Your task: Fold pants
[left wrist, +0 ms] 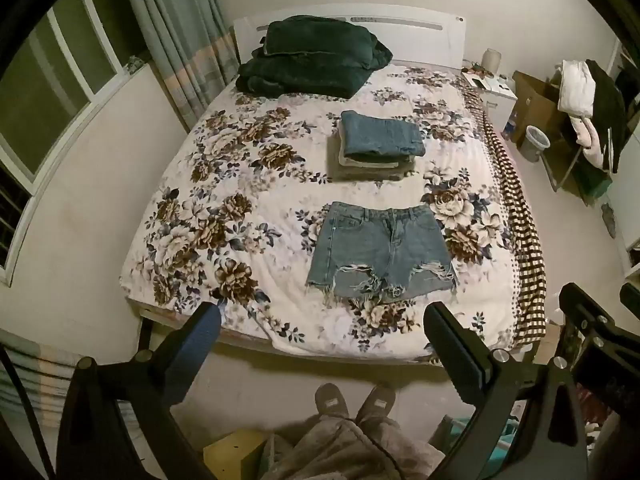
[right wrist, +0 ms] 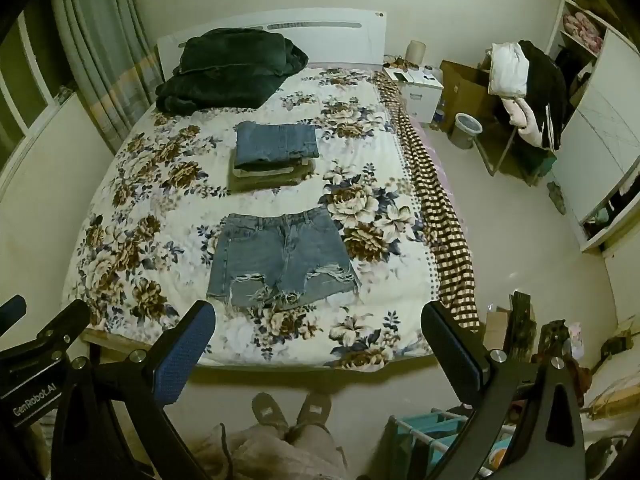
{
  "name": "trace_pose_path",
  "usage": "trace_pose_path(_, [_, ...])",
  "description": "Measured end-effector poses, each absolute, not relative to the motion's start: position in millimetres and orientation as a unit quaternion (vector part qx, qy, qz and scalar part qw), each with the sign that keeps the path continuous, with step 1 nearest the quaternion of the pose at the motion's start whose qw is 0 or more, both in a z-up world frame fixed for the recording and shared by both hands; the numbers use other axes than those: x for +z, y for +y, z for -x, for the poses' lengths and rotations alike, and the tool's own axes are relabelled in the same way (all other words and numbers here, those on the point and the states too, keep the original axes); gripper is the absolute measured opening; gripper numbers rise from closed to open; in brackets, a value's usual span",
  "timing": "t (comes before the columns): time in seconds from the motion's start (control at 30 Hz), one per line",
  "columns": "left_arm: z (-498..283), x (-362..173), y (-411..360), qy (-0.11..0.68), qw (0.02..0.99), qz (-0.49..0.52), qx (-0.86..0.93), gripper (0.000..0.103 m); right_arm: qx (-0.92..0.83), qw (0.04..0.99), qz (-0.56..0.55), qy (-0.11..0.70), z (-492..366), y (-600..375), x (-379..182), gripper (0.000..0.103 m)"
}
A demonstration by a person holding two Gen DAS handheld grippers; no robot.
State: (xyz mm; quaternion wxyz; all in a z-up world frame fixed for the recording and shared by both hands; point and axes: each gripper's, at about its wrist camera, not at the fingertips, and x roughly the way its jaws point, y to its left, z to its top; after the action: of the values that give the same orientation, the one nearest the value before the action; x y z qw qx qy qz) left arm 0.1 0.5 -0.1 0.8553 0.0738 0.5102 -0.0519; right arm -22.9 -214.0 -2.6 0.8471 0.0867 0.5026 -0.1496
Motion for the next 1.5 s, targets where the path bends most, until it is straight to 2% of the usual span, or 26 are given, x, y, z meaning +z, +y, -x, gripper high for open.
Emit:
trace_pose_path(1.27, [1.0,0.8,1.9,0.504,0.858,-0.078,-0.052,0.103,-0.152,0.847,-0.08,0.503,28.0,-208.5,2.8,0.103])
trace_pose_path(1.5, [-8.8,14.5,0.7,0.503,0.859,-0.077,-0.054,0.103,-0.154,0.848,-0.076,0.501,27.1,-207.7,4.6,0.103])
